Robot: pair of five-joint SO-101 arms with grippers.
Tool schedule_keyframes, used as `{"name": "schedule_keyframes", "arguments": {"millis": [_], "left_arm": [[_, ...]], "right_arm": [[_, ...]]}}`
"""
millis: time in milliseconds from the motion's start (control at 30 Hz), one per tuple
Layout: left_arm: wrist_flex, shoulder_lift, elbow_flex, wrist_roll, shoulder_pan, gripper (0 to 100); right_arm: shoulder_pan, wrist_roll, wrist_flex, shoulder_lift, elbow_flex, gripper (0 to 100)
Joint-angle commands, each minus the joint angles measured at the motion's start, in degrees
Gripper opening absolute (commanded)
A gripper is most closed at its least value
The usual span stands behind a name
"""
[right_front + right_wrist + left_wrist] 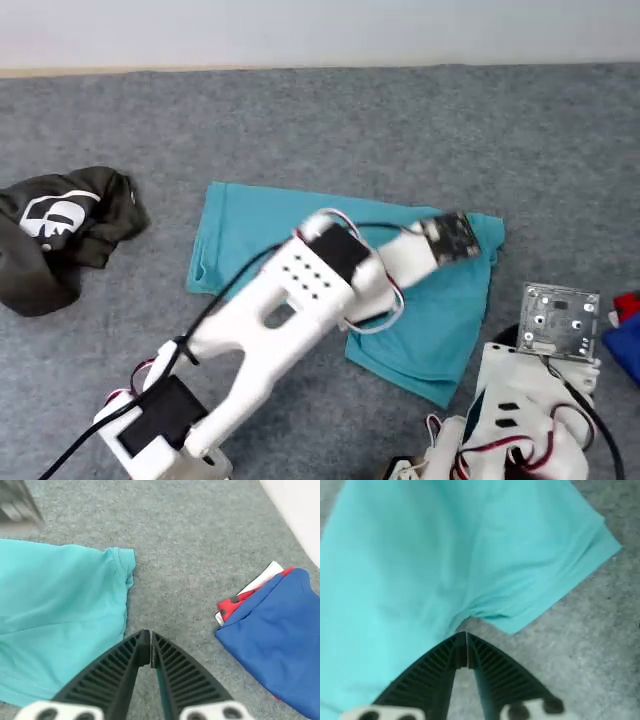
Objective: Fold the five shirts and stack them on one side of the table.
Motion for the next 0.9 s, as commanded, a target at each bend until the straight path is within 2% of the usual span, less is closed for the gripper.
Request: {"name": "schedule_keyframes", "arguments": {"millis": [0,300,533,867], "left_arm": [[-1.8,-2.0,2.1,-0.4,2.1,12],[-1.8,0.1,3.7,-0.5,2.9,21],[-3.1,8.6,3.6,-0.6,6.4,22],[-6.9,9.8,3.6,-1.8,9.4,24]], "right_arm": [[0.5,-0.6,1.1,-0.1,-3.3,0.9],[0.6,-0.6,1.2,-0.1,-3.3,0.9],[0.6,-0.7,1.2,-0.2,-5.5,0.9],[0.6,-0.7,6.4,-0.2,-8.6,0.9]]}}
